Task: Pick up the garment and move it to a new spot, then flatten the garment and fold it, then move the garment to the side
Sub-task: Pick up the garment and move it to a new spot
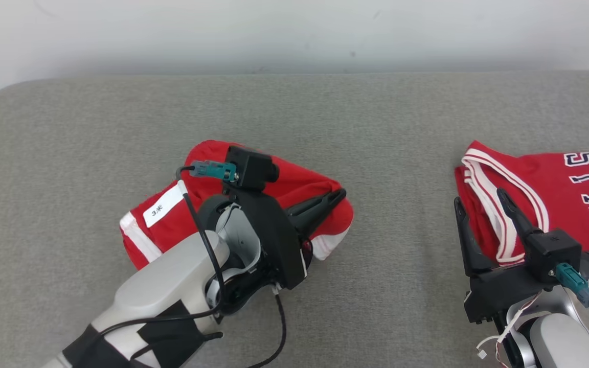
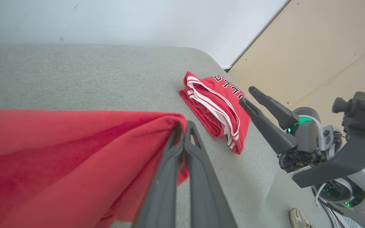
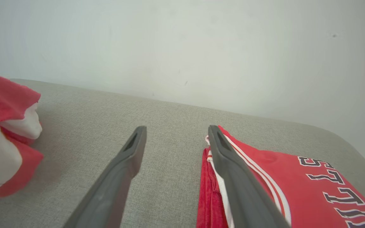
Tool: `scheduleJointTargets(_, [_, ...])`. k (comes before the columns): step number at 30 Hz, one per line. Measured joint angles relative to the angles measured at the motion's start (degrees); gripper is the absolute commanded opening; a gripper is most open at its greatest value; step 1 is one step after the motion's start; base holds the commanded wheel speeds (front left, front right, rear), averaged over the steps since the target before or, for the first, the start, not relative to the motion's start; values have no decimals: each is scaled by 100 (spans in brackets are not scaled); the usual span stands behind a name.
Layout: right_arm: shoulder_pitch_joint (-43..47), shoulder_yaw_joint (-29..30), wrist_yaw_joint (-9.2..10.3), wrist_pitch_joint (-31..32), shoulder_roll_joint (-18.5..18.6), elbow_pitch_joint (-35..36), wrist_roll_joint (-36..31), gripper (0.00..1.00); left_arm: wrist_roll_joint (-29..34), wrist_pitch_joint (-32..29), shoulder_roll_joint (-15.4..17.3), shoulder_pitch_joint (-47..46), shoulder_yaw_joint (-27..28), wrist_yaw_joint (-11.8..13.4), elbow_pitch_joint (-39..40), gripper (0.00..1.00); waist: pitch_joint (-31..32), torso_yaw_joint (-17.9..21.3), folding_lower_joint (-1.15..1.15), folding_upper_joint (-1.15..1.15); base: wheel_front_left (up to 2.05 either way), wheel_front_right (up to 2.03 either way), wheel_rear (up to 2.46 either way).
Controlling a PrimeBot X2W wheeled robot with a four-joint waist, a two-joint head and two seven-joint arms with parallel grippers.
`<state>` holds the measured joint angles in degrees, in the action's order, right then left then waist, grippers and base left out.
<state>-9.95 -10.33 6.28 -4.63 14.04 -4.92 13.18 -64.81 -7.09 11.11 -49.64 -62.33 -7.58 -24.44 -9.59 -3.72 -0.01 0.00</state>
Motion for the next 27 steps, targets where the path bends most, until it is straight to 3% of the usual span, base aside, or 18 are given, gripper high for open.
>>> scheduleJointTargets(12, [84,101,3,-167,-54,-32,0,100,188,465,-604,-121,-477,-1,-80,0,-104,328,0,0,0,0,0])
scheduleJointTargets(13, [93,96,3,-178,-76,-35,0,100,240,500,-611,-120,-523,-1,-154,8,-111,331,0,0,0,0,0])
scheduleJointTargets(14, [93,88,3,-186,-99,-41,0,100,271,558,-609,-120,-541,-1,-250,95,-117,333,0,0,0,0,0])
scheduleJointTargets(15, [91,77,3,-193,-120,-42,0,100,315,616,-603,-121,-545,-1,-365,100,-122,335,0,0,0,0,0])
scheduleJointTargets(23, [110,198,26,-304,-111,-241,45,100,385,931,-492,-177,-708,-1,-515,100,-37,236,1,0,0,0,0])
scheduleJointTargets(27, [131,194,26,-376,-141,-335,96,100,602,1057,-52,-237,-811,-1,-692,100,76,151,1,0,0,0,0])
